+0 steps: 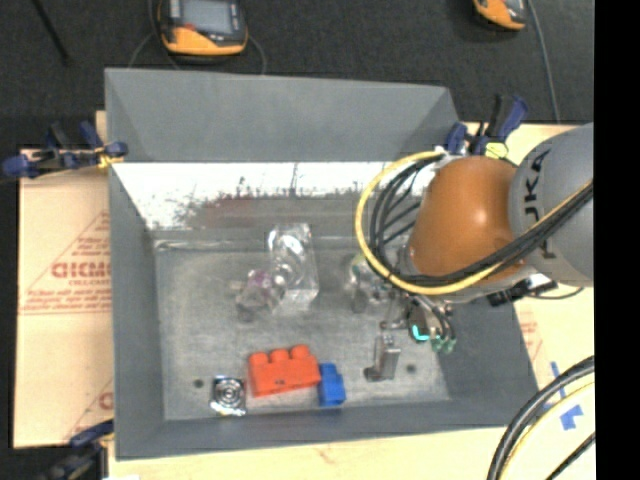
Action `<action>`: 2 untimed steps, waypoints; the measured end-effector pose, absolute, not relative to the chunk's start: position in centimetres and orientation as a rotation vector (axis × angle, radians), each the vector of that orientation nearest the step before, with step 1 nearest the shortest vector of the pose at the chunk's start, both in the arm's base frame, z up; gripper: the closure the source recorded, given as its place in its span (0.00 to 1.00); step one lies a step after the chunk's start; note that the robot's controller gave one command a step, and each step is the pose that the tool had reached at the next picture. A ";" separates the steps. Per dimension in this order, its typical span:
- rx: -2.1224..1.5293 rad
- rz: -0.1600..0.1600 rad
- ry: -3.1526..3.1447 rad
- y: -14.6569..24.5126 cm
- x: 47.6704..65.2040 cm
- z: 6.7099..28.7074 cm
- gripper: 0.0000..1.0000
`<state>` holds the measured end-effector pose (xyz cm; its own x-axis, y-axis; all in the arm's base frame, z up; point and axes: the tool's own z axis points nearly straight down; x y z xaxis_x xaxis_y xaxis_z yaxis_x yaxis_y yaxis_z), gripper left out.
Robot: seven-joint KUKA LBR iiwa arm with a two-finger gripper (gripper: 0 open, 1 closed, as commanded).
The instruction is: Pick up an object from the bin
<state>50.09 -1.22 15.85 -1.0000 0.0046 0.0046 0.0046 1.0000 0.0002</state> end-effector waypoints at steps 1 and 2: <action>0.288 0.003 -3.148 3.6 48.0 7.3 0.00; 0.821 0.001 -3.038 3.4 47.8 10.1 0.00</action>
Offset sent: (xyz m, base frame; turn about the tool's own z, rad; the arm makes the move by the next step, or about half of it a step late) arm -0.0268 0.0485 -0.0885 -0.1879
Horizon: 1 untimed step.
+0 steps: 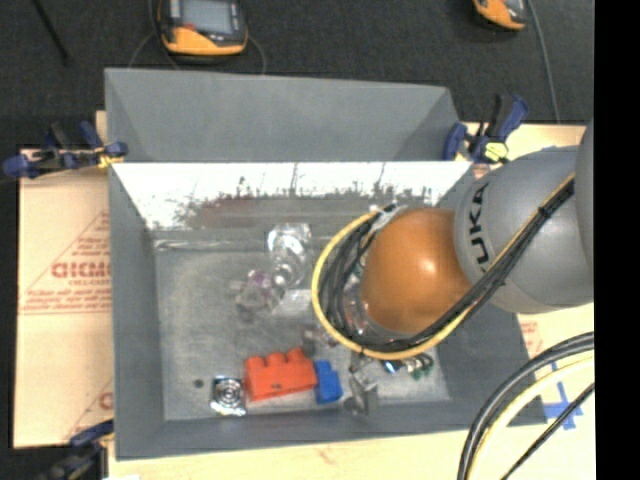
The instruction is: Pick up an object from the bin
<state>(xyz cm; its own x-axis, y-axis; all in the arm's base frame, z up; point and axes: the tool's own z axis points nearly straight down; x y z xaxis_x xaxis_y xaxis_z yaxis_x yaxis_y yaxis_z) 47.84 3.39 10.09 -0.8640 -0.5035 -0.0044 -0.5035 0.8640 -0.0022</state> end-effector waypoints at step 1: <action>-1.643 -0.001 2.673 3.1 47.4 10.9 0.00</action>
Offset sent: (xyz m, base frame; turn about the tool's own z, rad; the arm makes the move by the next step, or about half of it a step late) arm -0.0055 -0.0021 0.0075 -0.5758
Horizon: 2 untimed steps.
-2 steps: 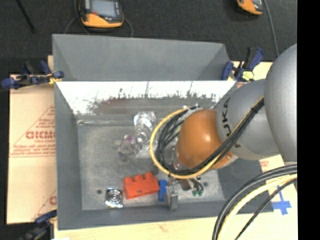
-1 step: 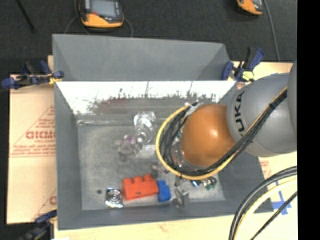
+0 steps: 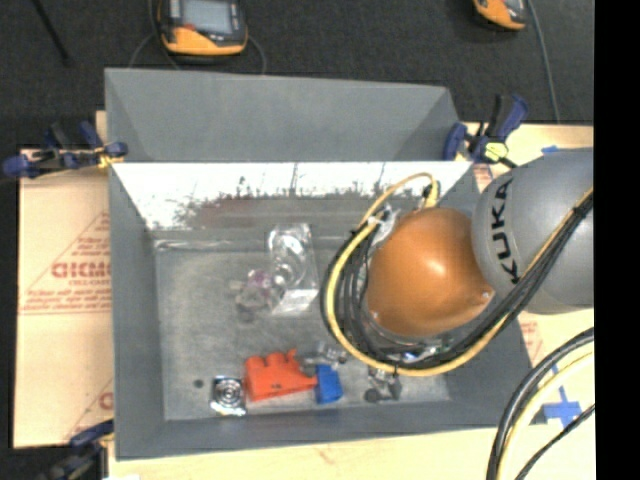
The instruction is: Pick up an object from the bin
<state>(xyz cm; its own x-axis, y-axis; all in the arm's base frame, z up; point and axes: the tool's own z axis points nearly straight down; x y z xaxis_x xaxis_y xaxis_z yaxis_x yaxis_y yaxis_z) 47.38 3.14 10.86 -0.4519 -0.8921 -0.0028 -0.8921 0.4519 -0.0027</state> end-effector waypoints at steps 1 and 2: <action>-2.126 -0.002 2.304 3.4 47.3 7.1 0.00; -2.122 -0.001 2.311 3.5 47.5 7.2 0.00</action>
Offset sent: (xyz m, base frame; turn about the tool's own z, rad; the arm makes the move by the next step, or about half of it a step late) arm -0.0022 0.0020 -0.0386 -0.3891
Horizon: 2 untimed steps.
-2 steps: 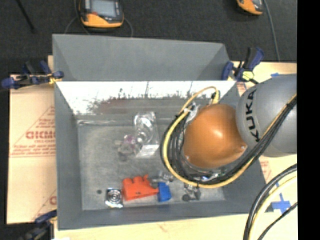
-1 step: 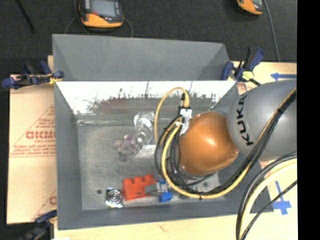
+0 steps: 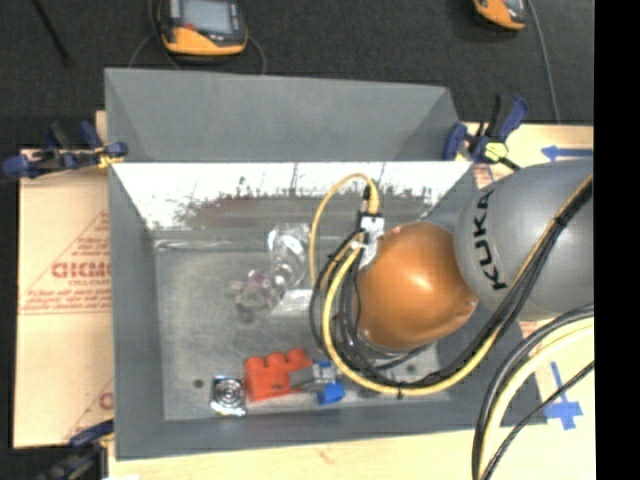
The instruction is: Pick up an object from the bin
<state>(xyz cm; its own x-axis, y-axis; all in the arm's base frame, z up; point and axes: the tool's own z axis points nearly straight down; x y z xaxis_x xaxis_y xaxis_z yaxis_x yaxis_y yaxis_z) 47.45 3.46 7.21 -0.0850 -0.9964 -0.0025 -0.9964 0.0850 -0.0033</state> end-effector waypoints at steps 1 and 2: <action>-2.120 -0.003 2.313 3.4 47.5 7.3 1.00; -2.112 -0.001 2.319 3.4 47.6 7.6 1.00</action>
Offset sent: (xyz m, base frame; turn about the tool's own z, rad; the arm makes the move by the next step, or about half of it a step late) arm 0.0000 0.0000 0.0000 0.0000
